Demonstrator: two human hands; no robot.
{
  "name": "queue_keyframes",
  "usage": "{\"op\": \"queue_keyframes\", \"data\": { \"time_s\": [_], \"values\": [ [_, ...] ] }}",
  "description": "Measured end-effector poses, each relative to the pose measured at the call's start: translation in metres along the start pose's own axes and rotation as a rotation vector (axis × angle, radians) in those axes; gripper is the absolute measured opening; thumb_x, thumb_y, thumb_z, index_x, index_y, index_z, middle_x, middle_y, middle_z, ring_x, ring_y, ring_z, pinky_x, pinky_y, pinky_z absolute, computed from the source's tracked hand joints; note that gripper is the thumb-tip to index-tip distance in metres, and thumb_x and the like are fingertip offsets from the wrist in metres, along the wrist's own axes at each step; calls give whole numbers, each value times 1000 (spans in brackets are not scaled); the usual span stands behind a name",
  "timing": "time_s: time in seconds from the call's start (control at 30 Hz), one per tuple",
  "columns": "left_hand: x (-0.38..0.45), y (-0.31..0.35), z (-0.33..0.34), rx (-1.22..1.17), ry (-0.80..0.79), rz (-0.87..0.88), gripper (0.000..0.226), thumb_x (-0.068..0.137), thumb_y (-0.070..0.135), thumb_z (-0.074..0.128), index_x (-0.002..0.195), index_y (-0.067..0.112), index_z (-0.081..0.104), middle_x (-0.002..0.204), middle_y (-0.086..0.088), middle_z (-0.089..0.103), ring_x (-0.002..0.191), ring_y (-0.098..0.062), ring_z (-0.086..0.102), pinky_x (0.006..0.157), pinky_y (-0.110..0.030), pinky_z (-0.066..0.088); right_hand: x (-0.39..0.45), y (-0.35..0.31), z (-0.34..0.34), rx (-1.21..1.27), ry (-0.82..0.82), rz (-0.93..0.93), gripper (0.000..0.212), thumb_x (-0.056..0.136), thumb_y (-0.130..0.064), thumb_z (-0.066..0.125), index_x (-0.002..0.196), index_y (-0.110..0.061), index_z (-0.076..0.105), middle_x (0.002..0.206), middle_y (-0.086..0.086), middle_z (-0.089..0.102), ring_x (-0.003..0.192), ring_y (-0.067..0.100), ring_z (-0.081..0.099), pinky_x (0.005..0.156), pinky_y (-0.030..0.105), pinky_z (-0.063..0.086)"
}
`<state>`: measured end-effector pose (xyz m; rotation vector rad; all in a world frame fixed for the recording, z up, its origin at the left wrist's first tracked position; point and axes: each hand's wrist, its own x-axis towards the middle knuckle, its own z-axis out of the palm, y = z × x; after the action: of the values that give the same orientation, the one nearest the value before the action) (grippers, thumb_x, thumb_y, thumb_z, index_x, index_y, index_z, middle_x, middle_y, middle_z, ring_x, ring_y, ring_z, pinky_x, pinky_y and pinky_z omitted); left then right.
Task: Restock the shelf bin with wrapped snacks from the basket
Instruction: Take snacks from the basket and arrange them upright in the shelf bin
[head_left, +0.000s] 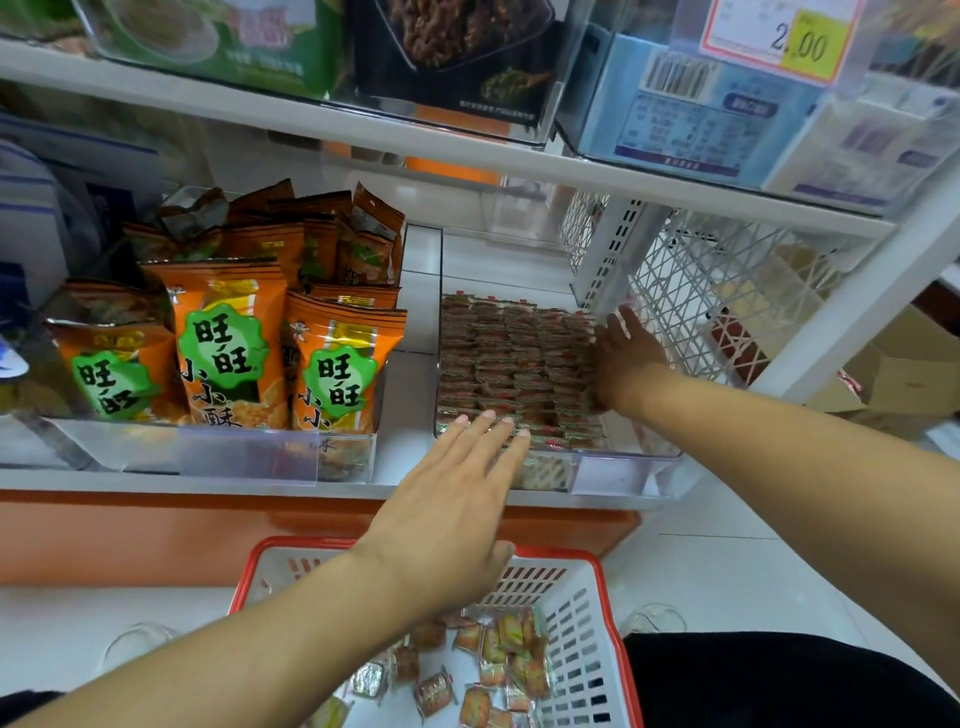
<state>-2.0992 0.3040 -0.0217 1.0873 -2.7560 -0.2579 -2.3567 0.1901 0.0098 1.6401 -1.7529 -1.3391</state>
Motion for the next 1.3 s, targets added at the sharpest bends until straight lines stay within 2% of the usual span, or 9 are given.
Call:
{"op": "queue_keyframes", "data": {
  "time_s": [0.17, 0.27, 0.4, 0.5, 0.6, 0.8, 1.0, 1.13, 1.3],
  "values": [
    [-5, -3, -3, -7, 21, 20, 100, 98, 53, 53, 161, 15, -14, 171, -1, -14, 154, -15, -22, 116, -27, -24, -38, 5, -24, 26, 58, 32, 68, 103, -53, 35, 157, -11, 25, 167, 18, 11, 153, 43, -1, 123, 57, -2],
    [-15, -3, -6, 2, 34, 44, 99, 98, 54, 54, 162, 14, -10, 171, 0, -9, 155, -16, -19, 120, -28, -19, -85, 8, -59, 196, 199, 54, 38, 101, -26, 49, 134, -11, 59, 150, 19, 47, 145, 40, 31, 122, 53, 16],
    [-33, 0, -14, -32, 146, 72, 58, 90, 40, 67, 142, 19, 52, 141, -1, 51, 136, -23, 43, 113, -36, 39, -156, 10, -92, 455, 415, -73, 25, 83, 0, 56, 66, -18, 51, 71, 2, 54, 71, 25, 52, 66, 36, 43],
    [-47, -5, 0, -42, 42, 16, 28, 88, 38, 67, 113, 26, 61, 110, 4, 62, 104, -21, 60, 77, -34, 48, -177, -8, -94, 604, 172, -547, 11, 81, -15, 69, 80, -25, 74, 72, -16, 66, 71, 11, 64, 61, 26, 50],
    [-67, -22, 45, -39, -399, -140, 42, 90, 37, 67, 129, 27, 58, 130, 2, 61, 117, -23, 59, 83, -32, 45, -167, -82, -66, 637, -177, -851, 14, 86, -26, 77, 100, -30, 78, 90, -14, 75, 77, 7, 68, 64, 24, 55],
    [-127, -63, 143, -92, -896, -369, 54, 96, 33, 60, 146, 15, 50, 149, -9, 49, 131, -26, 53, 102, -32, 45, -135, -260, 74, 755, -333, -663, 35, 93, -21, 64, 127, -14, 64, 126, 6, 67, 112, 27, 65, 89, 35, 56],
    [-174, -83, 216, -116, -963, -586, 62, 80, 43, 71, 134, 21, 50, 133, -9, 52, 120, -30, 61, 95, -36, 52, -139, -330, 173, 729, -485, -596, 86, 86, -31, 75, 155, -23, 25, 162, 10, 24, 145, 39, 31, 114, 49, 36],
    [-186, -75, 259, -162, -943, -637, 82, 80, 55, 68, 149, 24, 35, 141, -12, 46, 122, -34, 60, 99, -41, 51, -146, -359, 188, 789, -534, -642, 107, 75, -10, 80, 156, -30, 12, 154, 15, 28, 133, 41, 45, 98, 47, 46],
    [-199, -75, 290, -66, -964, -559, 73, 80, 46, 64, 146, 35, 34, 138, -9, 48, 117, -35, 61, 96, -46, 53, -147, -390, 199, 948, -409, -633, 79, 94, -13, 59, 156, -28, 12, 150, 21, 24, 113, 38, 58, 76, 39, 44]
  ]
}}
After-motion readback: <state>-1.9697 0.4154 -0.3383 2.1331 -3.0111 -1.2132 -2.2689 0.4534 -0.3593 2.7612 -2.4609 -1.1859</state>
